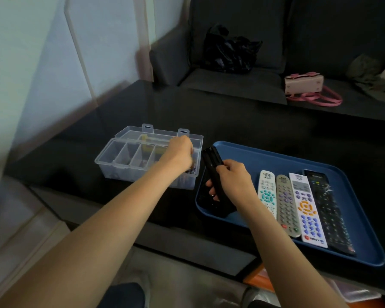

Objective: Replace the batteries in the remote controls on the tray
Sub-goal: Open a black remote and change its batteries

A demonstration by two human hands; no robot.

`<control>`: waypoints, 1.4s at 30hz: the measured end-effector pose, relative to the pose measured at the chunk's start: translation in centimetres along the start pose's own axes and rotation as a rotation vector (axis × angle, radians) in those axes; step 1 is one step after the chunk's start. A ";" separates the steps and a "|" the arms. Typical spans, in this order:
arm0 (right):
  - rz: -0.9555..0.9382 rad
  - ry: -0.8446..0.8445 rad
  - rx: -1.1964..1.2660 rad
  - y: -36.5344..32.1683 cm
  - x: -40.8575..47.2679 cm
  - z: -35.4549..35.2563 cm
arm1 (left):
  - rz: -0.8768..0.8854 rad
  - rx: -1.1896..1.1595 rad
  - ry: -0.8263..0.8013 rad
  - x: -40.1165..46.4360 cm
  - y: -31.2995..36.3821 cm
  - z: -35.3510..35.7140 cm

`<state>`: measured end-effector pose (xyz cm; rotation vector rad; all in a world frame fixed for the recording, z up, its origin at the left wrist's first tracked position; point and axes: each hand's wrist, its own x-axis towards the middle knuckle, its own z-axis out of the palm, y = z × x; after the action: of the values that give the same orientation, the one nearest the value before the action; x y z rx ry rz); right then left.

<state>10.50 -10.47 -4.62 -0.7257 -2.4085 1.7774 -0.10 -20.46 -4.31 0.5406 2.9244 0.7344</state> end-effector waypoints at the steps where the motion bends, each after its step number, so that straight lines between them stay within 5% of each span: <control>1: -0.003 -0.003 0.000 0.0 -0.1 0.0 | -0.005 -0.064 -0.016 -0.3 -0.3 -0.4; 6: -0.019 -0.057 0.100 -1.1 -0.9 1.5 | -0.010 -0.197 0.166 -2.5 -3.4 -2.8; 11: -0.006 -0.128 0.251 -4.1 -1.3 5.7 | -0.094 0.012 0.346 -3.8 -7.5 -6.6; 16: 0.003 -0.200 0.260 -6.9 -1.3 9.7 | -0.209 0.231 0.015 -2.7 -12.8 -8.7; 24: -0.030 -0.230 0.161 -8.3 -0.9 13.0 | 0.040 0.579 -0.453 -1.0 -16.0 -9.8; 42: -0.027 -0.284 0.125 -8.8 -1.2 14.1 | 0.167 0.506 -0.376 -0.6 -16.7 -9.5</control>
<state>4.14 -25.45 -1.01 -0.4521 -2.4272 2.1247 -6.39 -38.60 -3.73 0.8601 2.7050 -0.1142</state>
